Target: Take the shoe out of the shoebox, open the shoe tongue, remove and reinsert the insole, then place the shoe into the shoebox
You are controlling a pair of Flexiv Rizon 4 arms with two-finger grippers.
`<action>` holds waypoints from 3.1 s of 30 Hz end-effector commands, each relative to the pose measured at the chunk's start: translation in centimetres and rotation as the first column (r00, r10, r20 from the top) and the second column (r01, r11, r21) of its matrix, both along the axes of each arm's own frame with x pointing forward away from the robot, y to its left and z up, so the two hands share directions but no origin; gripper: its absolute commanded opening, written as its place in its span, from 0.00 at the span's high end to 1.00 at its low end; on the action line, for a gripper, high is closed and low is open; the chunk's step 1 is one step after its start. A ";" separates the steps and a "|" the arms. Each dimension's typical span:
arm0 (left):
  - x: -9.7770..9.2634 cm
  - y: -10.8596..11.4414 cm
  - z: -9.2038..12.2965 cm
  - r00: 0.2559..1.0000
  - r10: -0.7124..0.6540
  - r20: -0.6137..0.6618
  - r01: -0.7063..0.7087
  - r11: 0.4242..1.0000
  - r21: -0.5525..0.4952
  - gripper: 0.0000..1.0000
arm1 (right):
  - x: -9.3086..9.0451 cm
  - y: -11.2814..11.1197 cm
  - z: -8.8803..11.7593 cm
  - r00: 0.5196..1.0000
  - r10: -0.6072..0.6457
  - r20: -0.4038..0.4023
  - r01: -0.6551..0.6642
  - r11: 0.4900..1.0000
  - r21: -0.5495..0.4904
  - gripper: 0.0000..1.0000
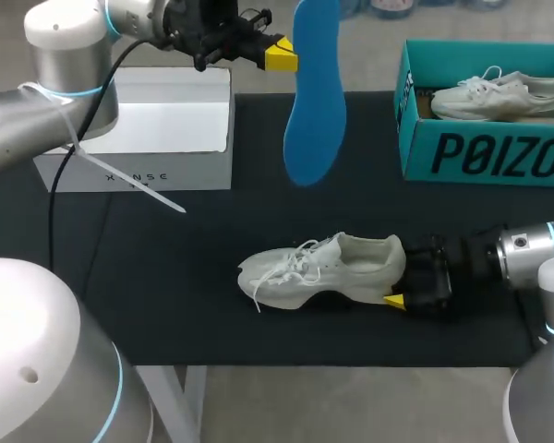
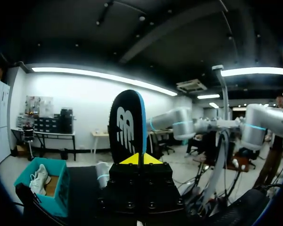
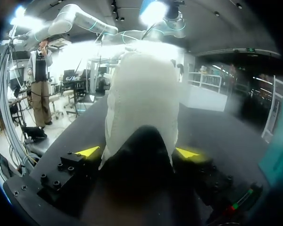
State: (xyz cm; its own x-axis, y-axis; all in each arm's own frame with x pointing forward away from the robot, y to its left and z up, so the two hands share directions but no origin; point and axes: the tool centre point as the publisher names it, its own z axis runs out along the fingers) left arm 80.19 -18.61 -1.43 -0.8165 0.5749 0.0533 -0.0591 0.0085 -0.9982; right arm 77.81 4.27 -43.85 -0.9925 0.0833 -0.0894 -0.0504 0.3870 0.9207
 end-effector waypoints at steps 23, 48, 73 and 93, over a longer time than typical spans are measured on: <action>-0.1 0.0 0.0 1.000 0.002 0.000 -0.002 1.000 -0.001 1.00 | -0.2 -5.6 13.4 0.999 0.034 -0.012 -0.031 0.647 -0.762 0.00; -0.1 0.0 0.0 1.000 0.002 0.000 -0.002 1.000 -0.001 1.00 | -3.0 -5.0 15.0 0.998 -0.029 0.062 0.068 0.444 -0.893 0.00; -0.1 0.0 0.0 1.000 0.002 0.000 -0.002 1.000 -0.001 1.00 | -1.4 -5.3 15.0 0.999 -0.017 0.051 0.053 0.482 -0.874 0.00; -3.2 2.5 3.5 0.989 -0.120 -0.082 0.119 0.993 -0.023 1.00 | -1.4 -5.3 15.0 0.999 -0.017 0.051 0.053 0.482 -0.874 0.00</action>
State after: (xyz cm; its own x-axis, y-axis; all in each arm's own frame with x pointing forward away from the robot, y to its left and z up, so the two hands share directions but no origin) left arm 77.23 -16.50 1.37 -0.7173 0.6891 0.1029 -0.1676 -0.0273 -0.9855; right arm 76.54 -0.88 -28.76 -0.9864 -0.0206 -0.1633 -0.0379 0.9939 0.1035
